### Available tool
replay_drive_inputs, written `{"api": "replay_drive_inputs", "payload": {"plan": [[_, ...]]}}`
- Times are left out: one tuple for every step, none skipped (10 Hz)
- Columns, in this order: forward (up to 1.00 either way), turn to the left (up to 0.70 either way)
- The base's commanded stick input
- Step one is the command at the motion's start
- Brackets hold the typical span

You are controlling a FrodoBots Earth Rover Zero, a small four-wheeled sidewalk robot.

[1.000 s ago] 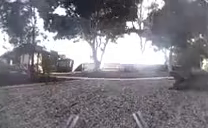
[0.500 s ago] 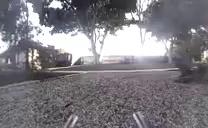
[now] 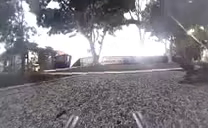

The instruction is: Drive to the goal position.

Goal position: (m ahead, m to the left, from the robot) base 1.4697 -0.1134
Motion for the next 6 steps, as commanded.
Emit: {"api": "replay_drive_inputs", "payload": {"plan": [[0.7,-0.22],[0.7,-0.06],[0.7,0.0],[0.7,0.0],[0.7,0.0],[0.7,0.0]]}}
